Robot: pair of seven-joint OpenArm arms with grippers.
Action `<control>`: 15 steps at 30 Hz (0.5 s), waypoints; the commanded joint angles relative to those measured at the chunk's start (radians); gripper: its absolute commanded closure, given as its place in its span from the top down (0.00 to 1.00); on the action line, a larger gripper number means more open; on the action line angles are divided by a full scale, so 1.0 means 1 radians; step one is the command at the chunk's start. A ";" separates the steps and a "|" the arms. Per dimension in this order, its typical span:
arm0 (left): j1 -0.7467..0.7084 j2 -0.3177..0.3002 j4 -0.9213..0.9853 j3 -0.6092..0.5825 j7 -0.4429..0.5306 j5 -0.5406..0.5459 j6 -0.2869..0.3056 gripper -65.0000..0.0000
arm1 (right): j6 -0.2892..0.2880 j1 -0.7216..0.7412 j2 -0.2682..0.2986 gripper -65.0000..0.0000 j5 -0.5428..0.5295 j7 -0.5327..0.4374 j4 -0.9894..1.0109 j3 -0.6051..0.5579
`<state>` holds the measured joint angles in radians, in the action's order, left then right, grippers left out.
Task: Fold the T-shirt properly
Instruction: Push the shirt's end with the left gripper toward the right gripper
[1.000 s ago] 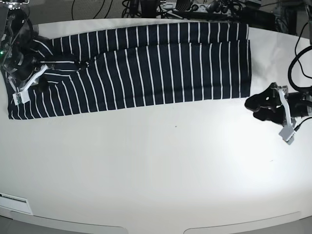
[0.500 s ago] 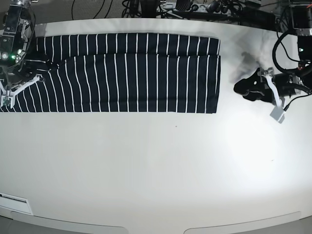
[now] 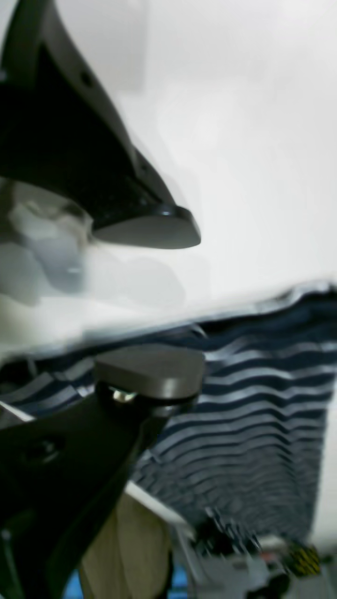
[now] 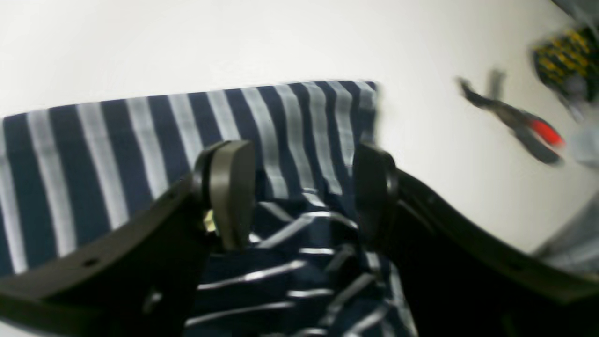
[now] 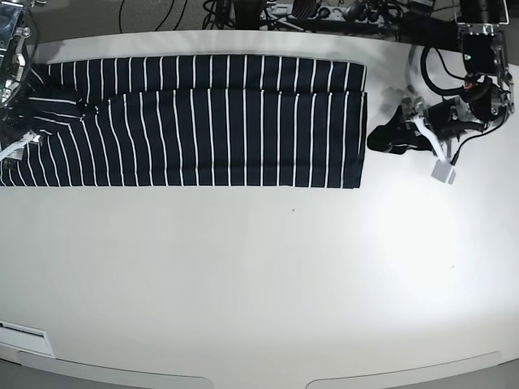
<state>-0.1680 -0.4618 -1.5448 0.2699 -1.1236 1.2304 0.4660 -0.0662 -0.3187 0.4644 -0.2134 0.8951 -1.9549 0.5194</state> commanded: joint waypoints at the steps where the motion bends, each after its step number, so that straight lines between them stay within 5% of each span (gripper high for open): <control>1: -0.001 0.007 -0.006 0.000 -0.029 -0.034 -0.015 0.56 | -0.004 0.002 0.021 0.55 -0.005 -0.018 -0.019 0.040; 7: -0.002 0.122 -0.016 -0.002 -0.026 -0.078 -0.046 0.56 | -0.046 -0.024 0.054 0.55 -0.098 0.000 -0.019 0.166; 15: 0.000 0.221 -0.024 -0.069 0.008 -0.185 -0.098 0.56 | -0.047 -0.036 0.101 0.55 -0.103 0.000 -0.019 0.192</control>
<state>-0.1547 -0.2424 -1.5726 0.2085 -1.0595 1.1019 0.3992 -0.1165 -0.3607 0.5396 -0.3229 0.9142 -1.9568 0.7002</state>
